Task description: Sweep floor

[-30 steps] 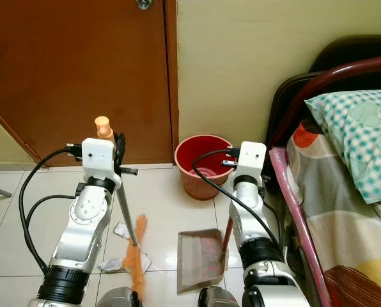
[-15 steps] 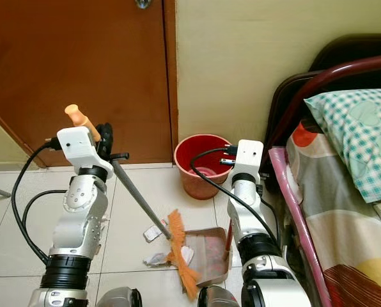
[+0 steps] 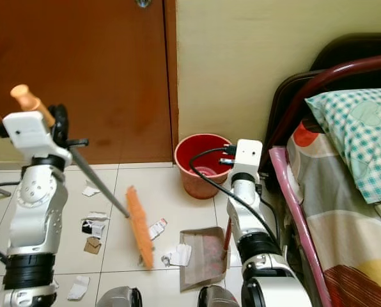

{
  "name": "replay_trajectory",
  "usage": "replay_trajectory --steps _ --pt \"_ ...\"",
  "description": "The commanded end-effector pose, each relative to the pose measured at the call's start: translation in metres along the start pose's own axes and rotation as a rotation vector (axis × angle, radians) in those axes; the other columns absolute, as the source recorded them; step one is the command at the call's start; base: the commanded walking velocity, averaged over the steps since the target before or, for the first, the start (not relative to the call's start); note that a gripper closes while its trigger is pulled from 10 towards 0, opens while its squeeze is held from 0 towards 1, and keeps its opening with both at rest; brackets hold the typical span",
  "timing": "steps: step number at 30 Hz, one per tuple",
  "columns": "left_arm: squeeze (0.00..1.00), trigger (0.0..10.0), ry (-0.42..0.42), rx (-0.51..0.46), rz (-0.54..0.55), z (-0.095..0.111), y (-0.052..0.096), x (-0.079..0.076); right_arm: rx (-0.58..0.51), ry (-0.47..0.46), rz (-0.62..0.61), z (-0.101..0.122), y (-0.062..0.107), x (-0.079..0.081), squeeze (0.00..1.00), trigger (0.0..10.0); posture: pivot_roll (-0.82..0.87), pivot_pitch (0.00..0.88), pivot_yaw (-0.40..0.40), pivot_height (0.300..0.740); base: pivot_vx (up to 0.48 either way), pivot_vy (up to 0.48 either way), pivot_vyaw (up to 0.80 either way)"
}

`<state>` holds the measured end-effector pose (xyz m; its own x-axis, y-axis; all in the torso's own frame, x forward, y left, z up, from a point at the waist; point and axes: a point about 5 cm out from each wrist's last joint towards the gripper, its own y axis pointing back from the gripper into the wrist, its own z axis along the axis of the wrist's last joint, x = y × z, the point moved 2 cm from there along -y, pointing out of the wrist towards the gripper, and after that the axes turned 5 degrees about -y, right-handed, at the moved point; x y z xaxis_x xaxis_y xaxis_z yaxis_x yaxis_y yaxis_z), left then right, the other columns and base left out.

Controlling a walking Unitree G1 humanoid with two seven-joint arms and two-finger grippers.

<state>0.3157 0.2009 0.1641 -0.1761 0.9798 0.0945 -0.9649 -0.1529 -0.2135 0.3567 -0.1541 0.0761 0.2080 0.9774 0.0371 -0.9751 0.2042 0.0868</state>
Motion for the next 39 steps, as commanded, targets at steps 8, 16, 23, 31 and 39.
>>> replay_trajectory --steps 8,16,23,31,39 --pt "0.0 10.0 -0.086 0.018 -0.029 -0.009 0.01 0.006 -0.014 0.016 0.002 0.004 -0.003 -0.001 0.0 10.0 0.04 0.086 -0.023 0.74 0.0 0.0 0.0" --pt "0.0 10.0 -0.06 -0.041 -0.112 0.006 0.006 -0.022 -0.013 0.02 0.01 0.004 -0.004 0.003 0.0 10.0 0.04 0.079 -0.023 0.74 0.0 0.0 0.0" --pt "0.0 10.0 0.036 -0.09 -0.198 0.025 0.003 -0.064 0.025 -0.017 0.034 -0.001 -0.002 0.012 0.0 10.0 0.04 0.072 -0.022 0.74 0.0 0.0 0.0" --pt "0.0 10.0 0.144 -0.035 -0.243 0.02 0.004 -0.093 0.035 -0.042 0.068 -0.001 -0.001 0.03 0.0 10.0 0.04 0.072 -0.019 0.74 0.0 0.0 0.0" --pt "0.0 10.0 0.234 -0.063 -0.227 0.037 -0.004 -0.102 0.026 -0.039 0.038 0.001 -0.004 0.017 0.0 10.0 0.03 0.073 -0.01 0.74 0.0 0.0 0.0"
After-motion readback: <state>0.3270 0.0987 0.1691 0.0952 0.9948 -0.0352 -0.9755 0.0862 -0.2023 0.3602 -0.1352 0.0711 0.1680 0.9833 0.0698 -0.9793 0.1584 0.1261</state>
